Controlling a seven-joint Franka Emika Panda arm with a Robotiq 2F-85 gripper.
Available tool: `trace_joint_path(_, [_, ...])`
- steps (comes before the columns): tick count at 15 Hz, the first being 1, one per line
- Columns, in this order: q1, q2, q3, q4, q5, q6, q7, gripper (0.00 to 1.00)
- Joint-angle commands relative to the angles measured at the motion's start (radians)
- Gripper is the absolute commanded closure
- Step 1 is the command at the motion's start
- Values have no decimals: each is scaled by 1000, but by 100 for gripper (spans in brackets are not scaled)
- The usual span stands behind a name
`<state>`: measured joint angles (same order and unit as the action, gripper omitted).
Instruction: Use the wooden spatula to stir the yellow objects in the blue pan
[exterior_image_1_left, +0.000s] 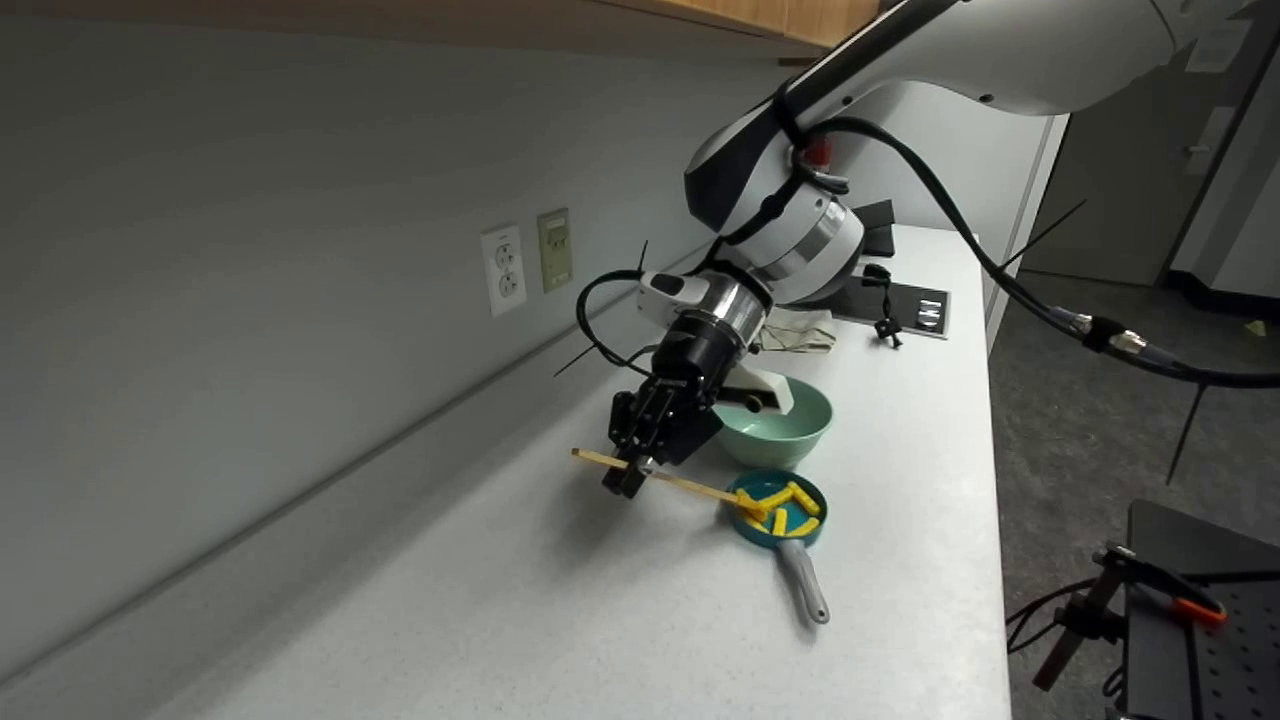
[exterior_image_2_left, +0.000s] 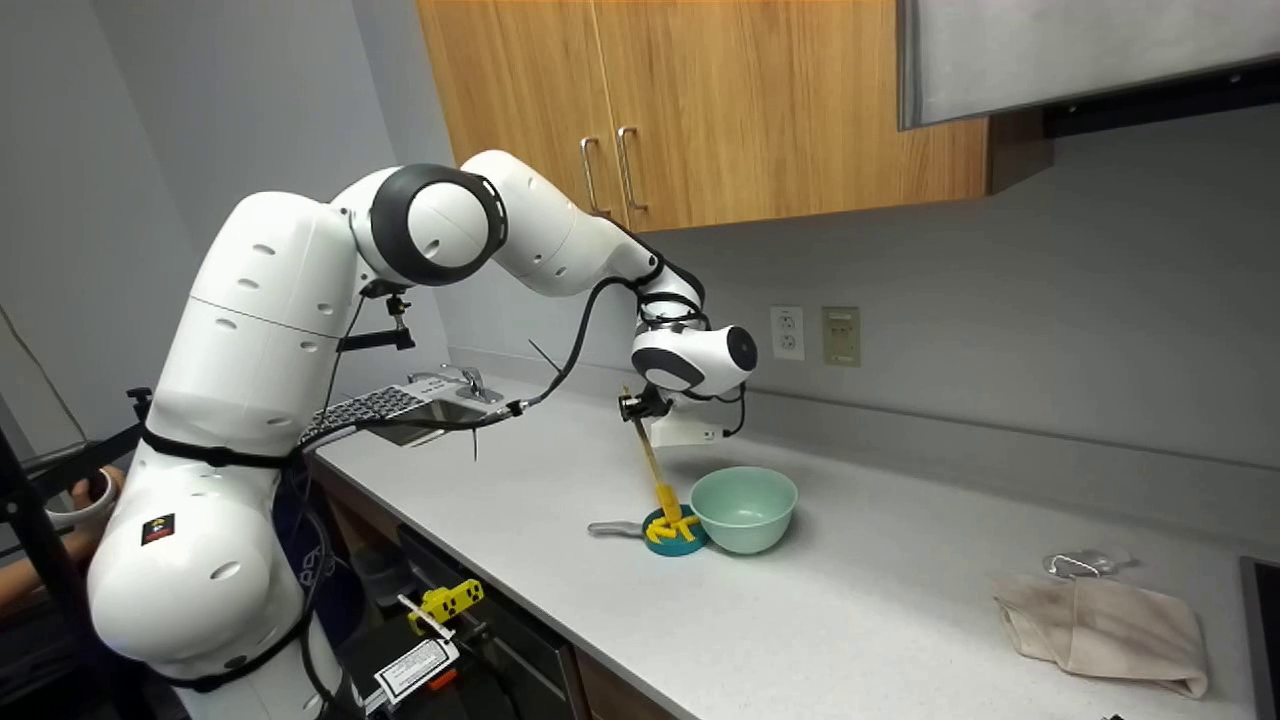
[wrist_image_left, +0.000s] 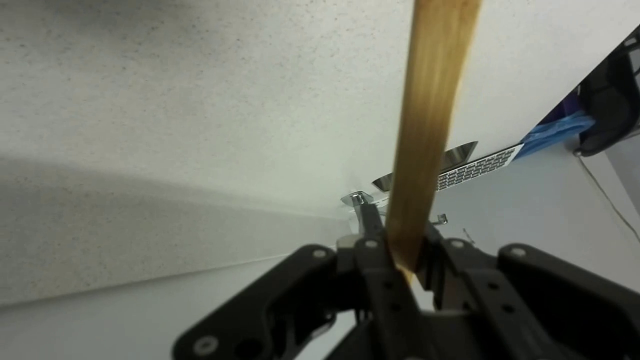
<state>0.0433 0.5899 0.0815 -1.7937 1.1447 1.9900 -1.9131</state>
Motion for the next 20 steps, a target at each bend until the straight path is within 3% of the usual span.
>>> trace_joint_path(1, [-1, -24, 12, -7, -11, 14, -42, 96])
trace_joint_path(12, [-57, 40, 1, 23, 41, -21, -28, 96])
trace_joint_path(20, [-8, -76, -3, -53, -39, 118, -73, 96])
